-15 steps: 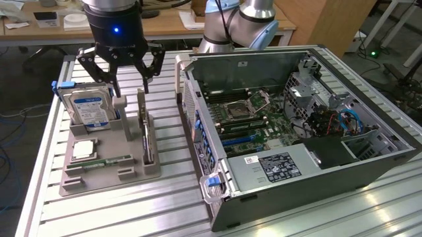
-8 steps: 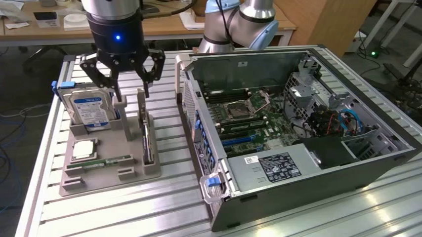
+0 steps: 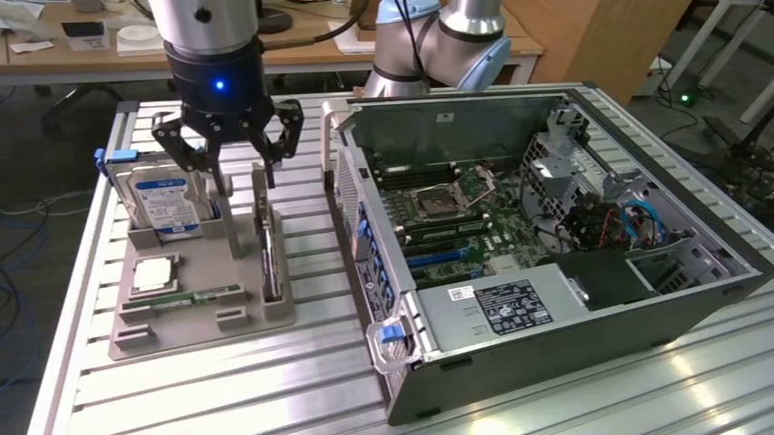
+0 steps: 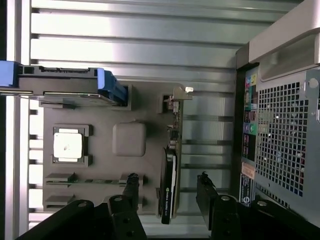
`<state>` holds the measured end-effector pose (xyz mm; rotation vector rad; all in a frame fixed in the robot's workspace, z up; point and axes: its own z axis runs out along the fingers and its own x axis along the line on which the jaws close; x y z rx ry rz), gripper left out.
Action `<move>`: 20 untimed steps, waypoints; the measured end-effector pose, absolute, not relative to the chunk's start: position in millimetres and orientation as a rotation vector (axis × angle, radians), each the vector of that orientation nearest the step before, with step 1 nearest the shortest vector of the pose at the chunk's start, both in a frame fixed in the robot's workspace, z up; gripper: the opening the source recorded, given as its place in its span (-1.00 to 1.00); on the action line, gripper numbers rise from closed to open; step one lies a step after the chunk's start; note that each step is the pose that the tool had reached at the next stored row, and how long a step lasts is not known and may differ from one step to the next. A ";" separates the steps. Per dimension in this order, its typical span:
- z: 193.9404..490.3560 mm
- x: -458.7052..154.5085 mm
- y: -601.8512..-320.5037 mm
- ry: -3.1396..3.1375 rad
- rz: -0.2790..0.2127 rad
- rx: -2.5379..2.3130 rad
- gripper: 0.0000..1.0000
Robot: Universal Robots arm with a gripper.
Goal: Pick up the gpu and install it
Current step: 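Pick up the gpu and move the gpu toward the slot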
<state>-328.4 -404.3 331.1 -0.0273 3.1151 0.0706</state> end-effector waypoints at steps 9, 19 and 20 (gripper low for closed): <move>321.9 -328.5 -404.9 3.115 0.070 -0.027 0.18; 318.5 -325.2 -410.4 3.115 0.070 -0.026 0.18; 318.4 -323.6 -410.4 3.115 0.071 -0.026 0.18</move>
